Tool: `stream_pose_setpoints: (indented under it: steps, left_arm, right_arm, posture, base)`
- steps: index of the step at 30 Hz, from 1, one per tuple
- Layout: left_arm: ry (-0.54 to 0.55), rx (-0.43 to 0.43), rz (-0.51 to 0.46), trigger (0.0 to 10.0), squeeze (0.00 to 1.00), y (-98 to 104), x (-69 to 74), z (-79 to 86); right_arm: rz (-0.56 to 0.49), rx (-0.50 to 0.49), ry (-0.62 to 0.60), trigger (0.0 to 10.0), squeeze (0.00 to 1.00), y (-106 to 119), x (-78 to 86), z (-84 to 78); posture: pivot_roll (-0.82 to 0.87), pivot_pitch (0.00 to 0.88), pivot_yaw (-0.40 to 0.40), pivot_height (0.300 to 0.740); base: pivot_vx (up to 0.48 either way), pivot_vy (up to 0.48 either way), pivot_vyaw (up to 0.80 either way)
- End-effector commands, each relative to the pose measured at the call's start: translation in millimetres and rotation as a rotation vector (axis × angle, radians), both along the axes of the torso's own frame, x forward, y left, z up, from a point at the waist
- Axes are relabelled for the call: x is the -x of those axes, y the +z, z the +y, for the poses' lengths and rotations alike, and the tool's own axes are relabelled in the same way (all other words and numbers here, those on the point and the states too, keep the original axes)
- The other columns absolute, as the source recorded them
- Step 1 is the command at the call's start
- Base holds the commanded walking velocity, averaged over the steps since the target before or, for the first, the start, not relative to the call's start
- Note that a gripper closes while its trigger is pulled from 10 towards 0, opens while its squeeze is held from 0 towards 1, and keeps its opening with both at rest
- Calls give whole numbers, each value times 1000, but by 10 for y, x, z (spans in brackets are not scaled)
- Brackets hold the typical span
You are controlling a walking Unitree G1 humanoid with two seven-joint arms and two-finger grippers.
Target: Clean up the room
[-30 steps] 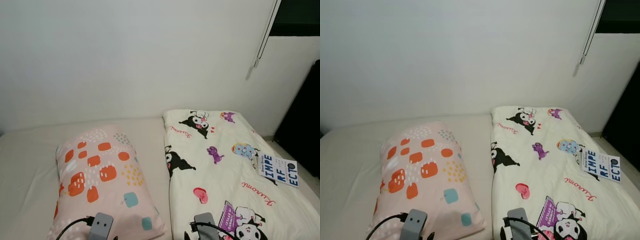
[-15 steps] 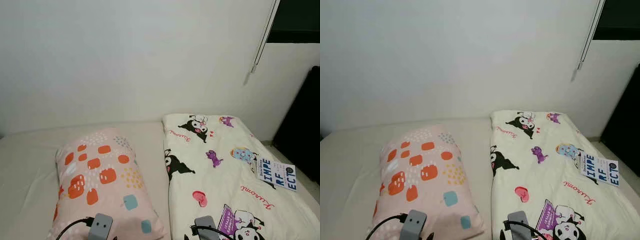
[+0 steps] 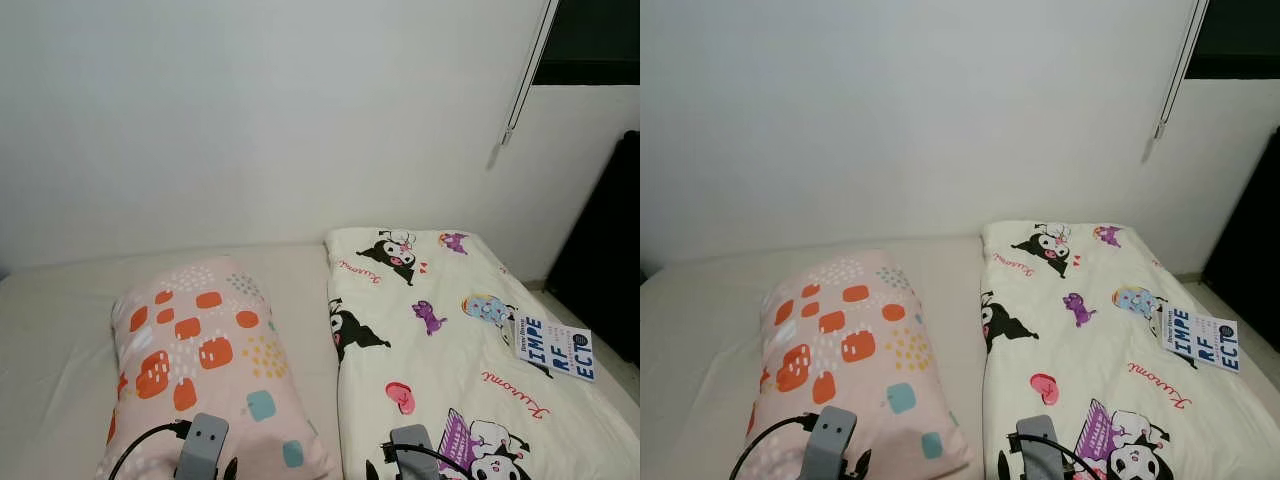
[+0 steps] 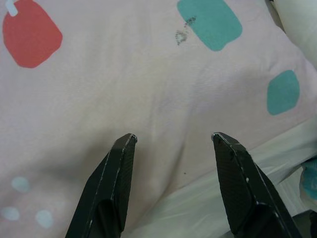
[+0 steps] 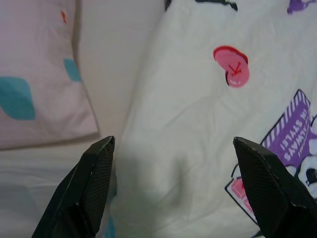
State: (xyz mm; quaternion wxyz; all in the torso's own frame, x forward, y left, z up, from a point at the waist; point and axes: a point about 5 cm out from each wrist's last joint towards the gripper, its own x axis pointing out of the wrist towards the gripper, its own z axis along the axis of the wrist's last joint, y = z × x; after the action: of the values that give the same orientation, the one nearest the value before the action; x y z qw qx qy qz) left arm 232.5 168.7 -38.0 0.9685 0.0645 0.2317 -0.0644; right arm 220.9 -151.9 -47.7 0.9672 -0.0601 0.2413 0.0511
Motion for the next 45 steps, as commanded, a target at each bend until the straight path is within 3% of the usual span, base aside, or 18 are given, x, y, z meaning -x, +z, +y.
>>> stream_pose_setpoints:
  steps: [1,12,14,17,19,25,32,34,41,45]
  left_arm:
    - [25,9,21,10000,0,-37,44,15]
    - [52,13,17,10000,0,-56,83,-6]
    - [86,-5,-13,10000,0,-24,59,39]
    - [268,43,-54,10000,0,44,-8,200]
    - [301,63,-58,10000,0,53,-18,221]
    - [206,88,-49,10000,0,56,-33,145]
    - [156,64,-60,10000,0,60,-26,109]
    - [82,25,-61,10000,0,43,3,33]
    - [85,31,-59,10000,0,37,9,15]
    - [5,-7,-56,10000,0,23,33,-56]
  right_arm:
    - [47,13,-22,10000,0,-67,76,-33]
    - [30,46,-69,10000,0,-64,93,-83]
    - [17,77,-162,10000,0,-48,84,-196]
    - [-3,1,-401,10000,0,-13,74,-408]
    - [-8,-15,-423,10000,0,-6,72,-428]
    - [-45,-47,-363,10000,0,38,21,-389]
    - [-14,2,-275,10000,0,8,24,-297]
    - [-10,20,-162,10000,0,-6,28,-142]
    - [-10,12,-163,10000,0,-6,24,-138]
    - [-11,8,-159,10000,0,1,14,-150]
  posture:
    - [27,60,-12,740]
    - [22,76,-11,740]
    - [24,83,-14,740]
    - [25,83,-13,740]
    - [25,83,-13,740]
    - [21,80,-7,740]
    - [23,81,-12,740]
    - [23,82,-14,740]
    - [24,83,-16,740]
    - [22,84,-13,740]
  base:
    - [0,0,0]
    - [0,0,0]
    - [0,0,0]
    - [0,0,0]
    - [0,0,0]
    - [0,0,0]
    - [0,0,0]
    - [0,0,0]
    - [0,0,0]
    - [0,0,0]
